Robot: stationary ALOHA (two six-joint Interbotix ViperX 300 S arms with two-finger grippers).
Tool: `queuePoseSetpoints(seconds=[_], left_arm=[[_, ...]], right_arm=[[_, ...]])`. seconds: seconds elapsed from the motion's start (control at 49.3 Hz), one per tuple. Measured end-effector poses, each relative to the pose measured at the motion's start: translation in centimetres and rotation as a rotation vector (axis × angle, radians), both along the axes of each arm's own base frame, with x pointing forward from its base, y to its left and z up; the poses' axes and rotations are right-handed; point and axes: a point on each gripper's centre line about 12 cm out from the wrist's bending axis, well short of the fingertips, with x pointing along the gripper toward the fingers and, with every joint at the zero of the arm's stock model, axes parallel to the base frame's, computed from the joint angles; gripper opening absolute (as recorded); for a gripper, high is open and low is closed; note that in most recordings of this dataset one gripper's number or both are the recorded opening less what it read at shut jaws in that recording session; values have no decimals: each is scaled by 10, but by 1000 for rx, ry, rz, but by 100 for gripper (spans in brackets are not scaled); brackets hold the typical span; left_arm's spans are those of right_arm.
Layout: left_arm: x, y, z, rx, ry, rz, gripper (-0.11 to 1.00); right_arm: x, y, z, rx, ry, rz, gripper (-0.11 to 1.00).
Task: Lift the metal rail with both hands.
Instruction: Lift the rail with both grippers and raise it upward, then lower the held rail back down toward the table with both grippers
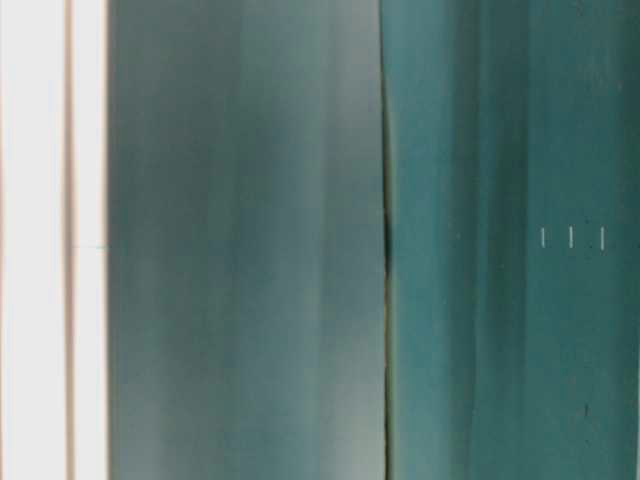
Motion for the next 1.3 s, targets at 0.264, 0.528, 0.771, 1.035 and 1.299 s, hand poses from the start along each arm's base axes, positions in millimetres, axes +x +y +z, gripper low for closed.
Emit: queuePoseSetpoints(seconds=[0.264, 0.528, 0.771, 1.035, 1.299], left_arm=[[1, 2, 44, 0, -18, 7, 28], [2, 2, 82, -4, -3, 13, 28], [8, 0, 92, -7, 1, 10, 28], [9, 0, 91, -7, 4, 10, 28], [9, 2, 91, -6, 7, 17, 28]], right_arm=[[0, -1, 40, -3, -69, -26, 38], [-6, 0, 80, -1, -143, -36, 38], [-11, 1, 90, -2, -132, -45, 38], [-12, 0, 82, -15, -107, -50, 38], [-12, -2, 82, -31, -108, -56, 38]])
